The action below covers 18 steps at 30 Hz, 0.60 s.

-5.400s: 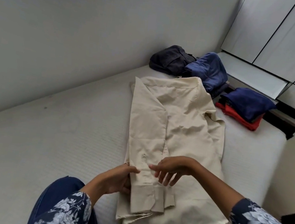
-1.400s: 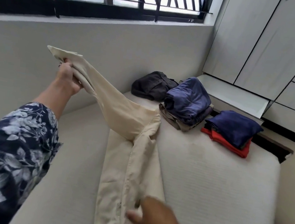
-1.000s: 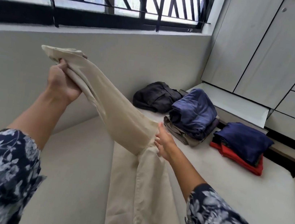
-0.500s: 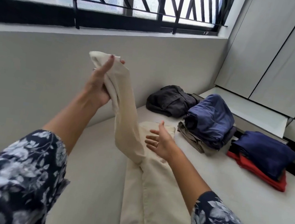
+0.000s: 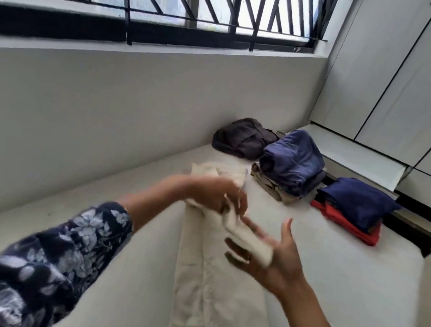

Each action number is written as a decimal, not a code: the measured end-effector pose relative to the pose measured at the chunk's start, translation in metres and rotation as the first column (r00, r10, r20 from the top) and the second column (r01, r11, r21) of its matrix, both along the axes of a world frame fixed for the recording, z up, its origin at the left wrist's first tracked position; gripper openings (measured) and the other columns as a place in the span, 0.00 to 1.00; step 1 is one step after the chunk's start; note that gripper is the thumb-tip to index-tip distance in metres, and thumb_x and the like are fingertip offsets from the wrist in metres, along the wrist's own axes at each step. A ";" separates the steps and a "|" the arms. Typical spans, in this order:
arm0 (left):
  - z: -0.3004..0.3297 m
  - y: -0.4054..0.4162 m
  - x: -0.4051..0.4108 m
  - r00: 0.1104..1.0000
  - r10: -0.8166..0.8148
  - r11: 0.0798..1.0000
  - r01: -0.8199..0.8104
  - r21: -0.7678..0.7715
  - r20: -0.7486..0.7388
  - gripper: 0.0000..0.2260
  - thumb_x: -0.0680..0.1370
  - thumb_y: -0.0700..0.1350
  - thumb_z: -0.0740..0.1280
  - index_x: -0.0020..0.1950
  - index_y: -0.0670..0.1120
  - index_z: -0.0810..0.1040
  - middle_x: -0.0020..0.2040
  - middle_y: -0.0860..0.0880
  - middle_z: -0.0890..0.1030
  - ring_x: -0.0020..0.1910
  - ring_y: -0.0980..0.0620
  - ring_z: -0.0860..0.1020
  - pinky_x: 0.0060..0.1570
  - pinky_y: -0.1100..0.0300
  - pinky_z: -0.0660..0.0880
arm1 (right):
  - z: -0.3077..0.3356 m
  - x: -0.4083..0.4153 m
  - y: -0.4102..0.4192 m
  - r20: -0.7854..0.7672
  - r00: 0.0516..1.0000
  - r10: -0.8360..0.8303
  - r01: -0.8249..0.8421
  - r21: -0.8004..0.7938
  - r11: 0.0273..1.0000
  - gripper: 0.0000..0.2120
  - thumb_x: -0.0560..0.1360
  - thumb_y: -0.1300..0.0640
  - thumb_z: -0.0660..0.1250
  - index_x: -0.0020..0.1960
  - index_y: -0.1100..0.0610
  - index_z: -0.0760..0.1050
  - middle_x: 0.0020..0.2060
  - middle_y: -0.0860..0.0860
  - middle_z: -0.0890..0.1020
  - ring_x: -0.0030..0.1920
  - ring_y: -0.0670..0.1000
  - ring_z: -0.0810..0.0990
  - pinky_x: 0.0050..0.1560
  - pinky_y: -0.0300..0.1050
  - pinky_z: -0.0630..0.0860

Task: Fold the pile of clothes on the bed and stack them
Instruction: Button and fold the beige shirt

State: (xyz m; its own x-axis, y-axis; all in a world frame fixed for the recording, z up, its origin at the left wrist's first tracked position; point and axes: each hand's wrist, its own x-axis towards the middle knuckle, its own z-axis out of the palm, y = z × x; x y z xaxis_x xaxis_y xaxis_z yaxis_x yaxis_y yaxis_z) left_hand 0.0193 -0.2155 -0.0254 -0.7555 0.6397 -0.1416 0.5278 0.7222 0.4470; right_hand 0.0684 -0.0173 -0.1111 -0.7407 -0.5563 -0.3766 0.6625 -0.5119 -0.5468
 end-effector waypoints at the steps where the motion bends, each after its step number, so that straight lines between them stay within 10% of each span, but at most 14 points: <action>1: -0.019 0.003 0.012 0.999 0.003 0.997 -0.006 -0.077 -0.045 0.21 0.70 0.30 0.64 0.60 0.47 0.79 0.59 0.50 0.79 0.58 0.53 0.75 0.58 0.64 0.68 | -0.009 0.018 0.009 0.042 0.999 -0.007 0.008 -0.023 1.000 0.42 0.70 0.27 0.53 0.67 0.60 0.71 0.61 0.63 0.78 0.55 0.63 0.81 0.52 0.60 0.77; 4: -0.075 0.004 0.049 0.962 -0.001 0.963 -0.072 -0.259 -0.272 0.28 0.72 0.35 0.64 0.69 0.57 0.70 0.71 0.55 0.68 0.71 0.53 0.62 0.70 0.46 0.57 | -0.033 0.061 0.025 0.090 0.996 0.023 -0.034 0.117 0.993 0.26 0.72 0.43 0.67 0.65 0.57 0.73 0.56 0.58 0.82 0.49 0.57 0.82 0.45 0.52 0.78; 10: -0.151 -0.004 0.095 0.835 0.551 0.830 -0.548 -0.105 -0.008 0.35 0.75 0.47 0.69 0.77 0.51 0.53 0.77 0.47 0.53 0.74 0.43 0.58 0.69 0.48 0.63 | -0.067 0.099 0.019 0.059 0.997 -0.049 0.013 0.503 0.864 0.26 0.69 0.74 0.66 0.65 0.58 0.72 0.49 0.56 0.82 0.44 0.54 0.79 0.36 0.44 0.78; 14: -0.157 0.007 0.110 0.510 0.747 0.441 -0.860 0.256 0.427 0.27 0.79 0.48 0.64 0.74 0.42 0.59 0.71 0.42 0.65 0.67 0.43 0.69 0.63 0.53 0.70 | -0.054 0.102 0.018 -0.226 0.959 -0.170 0.260 0.463 0.848 0.23 0.70 0.74 0.66 0.59 0.52 0.74 0.50 0.54 0.82 0.47 0.53 0.80 0.38 0.47 0.78; 18: -0.153 0.018 0.110 0.282 0.441 0.158 -0.959 0.235 0.852 0.23 0.81 0.57 0.58 0.63 0.38 0.71 0.53 0.41 0.80 0.47 0.46 0.81 0.46 0.54 0.78 | -0.045 0.118 0.029 -0.580 0.812 -0.067 0.406 0.479 0.779 0.24 0.71 0.76 0.65 0.57 0.50 0.75 0.46 0.49 0.84 0.46 0.48 0.81 0.45 0.42 0.77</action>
State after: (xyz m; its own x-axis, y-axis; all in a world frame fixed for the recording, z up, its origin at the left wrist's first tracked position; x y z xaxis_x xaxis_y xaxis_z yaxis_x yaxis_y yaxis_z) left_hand 0.1295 -0.1979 -0.1781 -0.8219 -0.1071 -0.5595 -0.5578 -0.0483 0.8286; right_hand 0.1868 0.0115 -0.1565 -0.9852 -0.1489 -0.0849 0.1006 -0.1015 -0.9897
